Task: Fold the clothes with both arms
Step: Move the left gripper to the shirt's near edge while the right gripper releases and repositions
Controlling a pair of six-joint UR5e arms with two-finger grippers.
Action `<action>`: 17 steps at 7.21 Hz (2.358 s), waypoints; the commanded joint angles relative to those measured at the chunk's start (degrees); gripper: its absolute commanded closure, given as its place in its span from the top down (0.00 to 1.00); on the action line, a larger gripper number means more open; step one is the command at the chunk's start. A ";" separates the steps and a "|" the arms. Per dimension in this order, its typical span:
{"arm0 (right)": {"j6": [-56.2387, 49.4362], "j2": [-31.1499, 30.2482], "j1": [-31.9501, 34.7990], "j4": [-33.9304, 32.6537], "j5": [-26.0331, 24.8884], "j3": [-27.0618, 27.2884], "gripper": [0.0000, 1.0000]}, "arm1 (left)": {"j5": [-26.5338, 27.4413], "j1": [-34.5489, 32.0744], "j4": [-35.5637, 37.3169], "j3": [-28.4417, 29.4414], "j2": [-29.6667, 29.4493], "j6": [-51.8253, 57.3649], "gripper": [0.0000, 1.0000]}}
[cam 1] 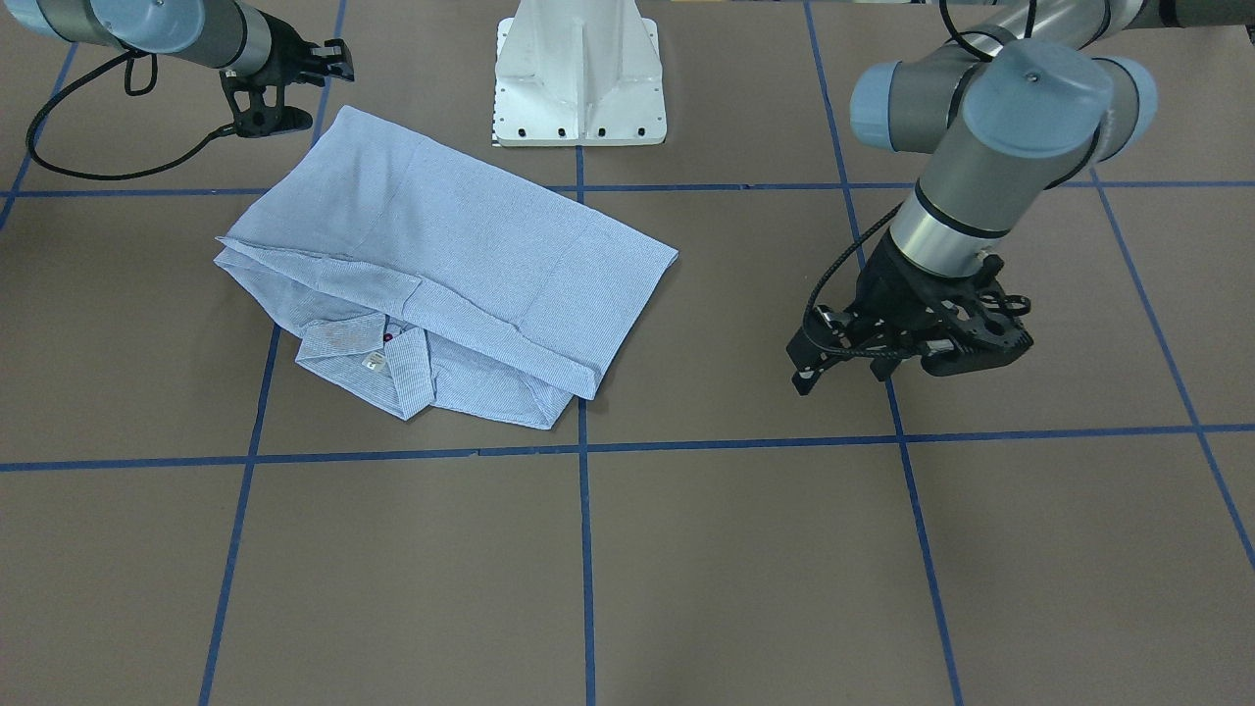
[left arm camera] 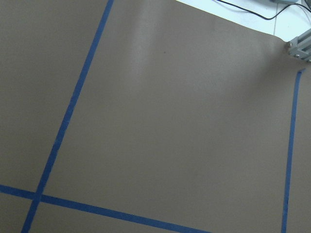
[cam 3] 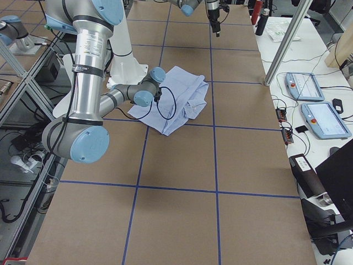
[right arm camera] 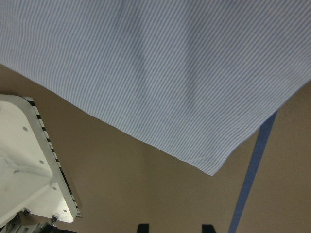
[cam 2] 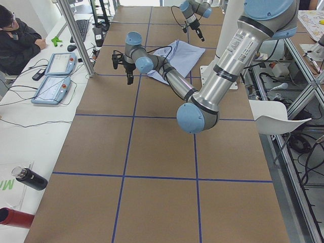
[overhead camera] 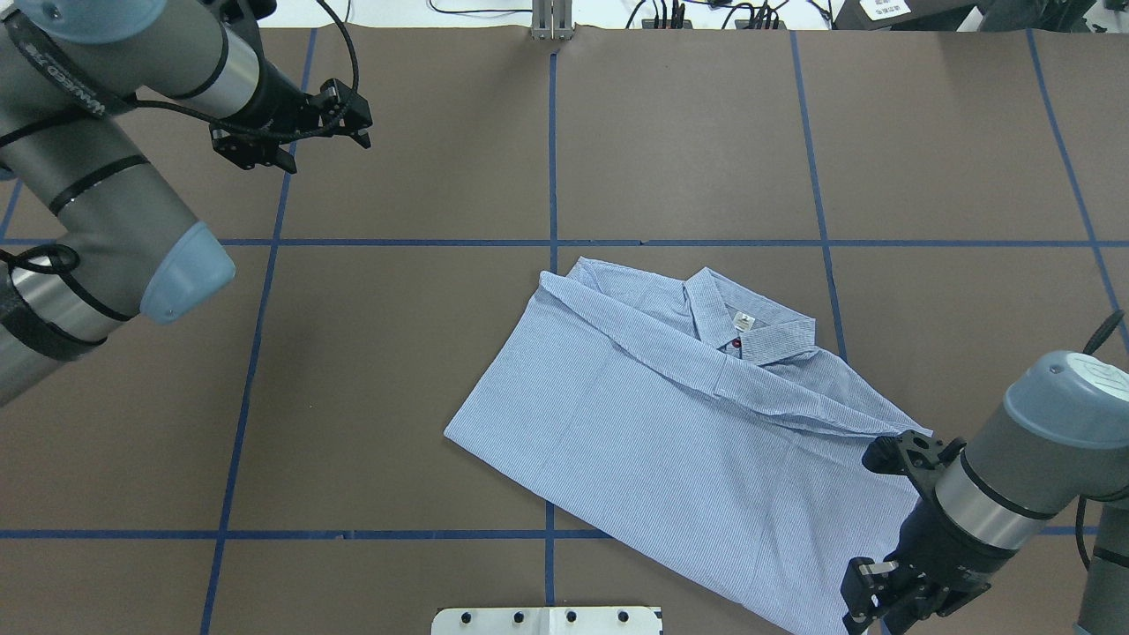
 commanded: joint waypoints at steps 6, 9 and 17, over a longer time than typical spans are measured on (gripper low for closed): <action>-0.89 10.81 15.82 -0.02 -11.58 -0.86 1.00 | 7.95 25.79 -1.14 -2.99 1.19 -30.08 0.98; -0.89 12.13 15.91 -0.02 -13.25 -1.48 1.00 | 8.58 28.35 -1.14 -1.58 1.36 -32.46 0.95; -0.89 12.39 16.09 -0.11 -13.25 -1.57 1.00 | 12.36 28.10 -0.79 0.36 1.54 -33.44 0.71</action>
